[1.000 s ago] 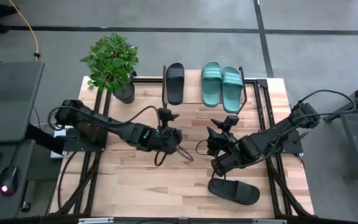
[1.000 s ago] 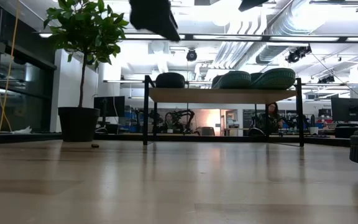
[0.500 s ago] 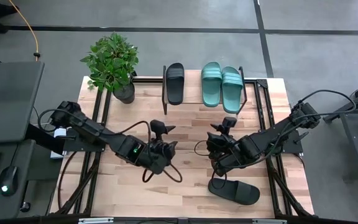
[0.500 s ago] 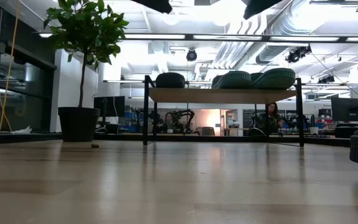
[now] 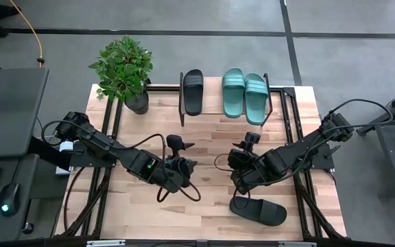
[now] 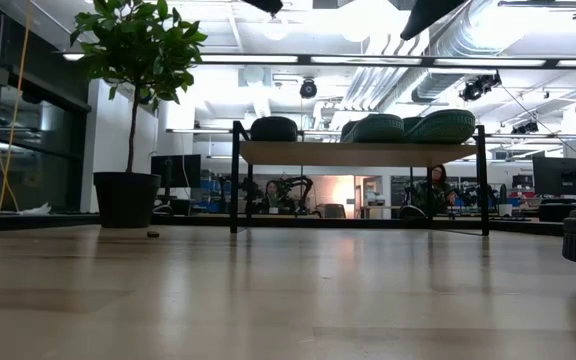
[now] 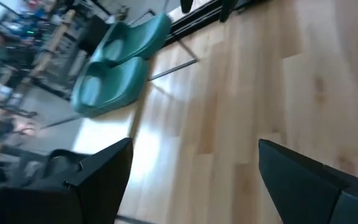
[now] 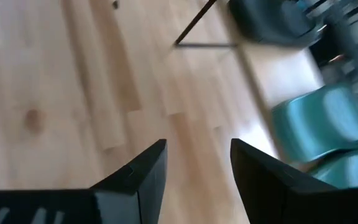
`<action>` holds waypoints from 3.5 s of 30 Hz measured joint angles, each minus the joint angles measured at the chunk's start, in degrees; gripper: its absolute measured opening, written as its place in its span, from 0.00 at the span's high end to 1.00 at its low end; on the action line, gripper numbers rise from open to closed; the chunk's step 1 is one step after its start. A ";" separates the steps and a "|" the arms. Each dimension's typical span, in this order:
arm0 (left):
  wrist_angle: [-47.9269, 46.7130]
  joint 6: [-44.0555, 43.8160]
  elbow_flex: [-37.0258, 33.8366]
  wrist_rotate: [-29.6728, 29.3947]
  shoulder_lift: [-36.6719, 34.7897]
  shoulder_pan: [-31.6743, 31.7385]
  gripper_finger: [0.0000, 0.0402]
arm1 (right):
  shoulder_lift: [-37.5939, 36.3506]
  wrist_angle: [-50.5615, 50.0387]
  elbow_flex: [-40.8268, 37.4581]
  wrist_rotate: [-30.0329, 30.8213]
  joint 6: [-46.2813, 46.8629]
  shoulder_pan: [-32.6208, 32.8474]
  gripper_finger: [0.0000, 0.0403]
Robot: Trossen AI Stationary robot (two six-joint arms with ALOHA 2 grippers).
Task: Pick and place slides into the shelf
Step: Put the black slide on the shelf
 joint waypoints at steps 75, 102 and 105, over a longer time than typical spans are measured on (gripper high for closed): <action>-6.01 -9.94 0.00 14.11 0.09 -5.64 0.19 | 4.11 6.95 -0.09 -38.60 60.20 7.52 0.58; -14.39 -16.30 -0.02 10.09 0.09 -5.64 0.19 | 24.85 -22.30 22.27 -56.40 71.61 10.45 0.58; -14.62 -16.48 -0.02 10.08 0.08 -5.64 0.19 | 24.62 -22.27 21.33 -57.69 73.07 11.32 0.58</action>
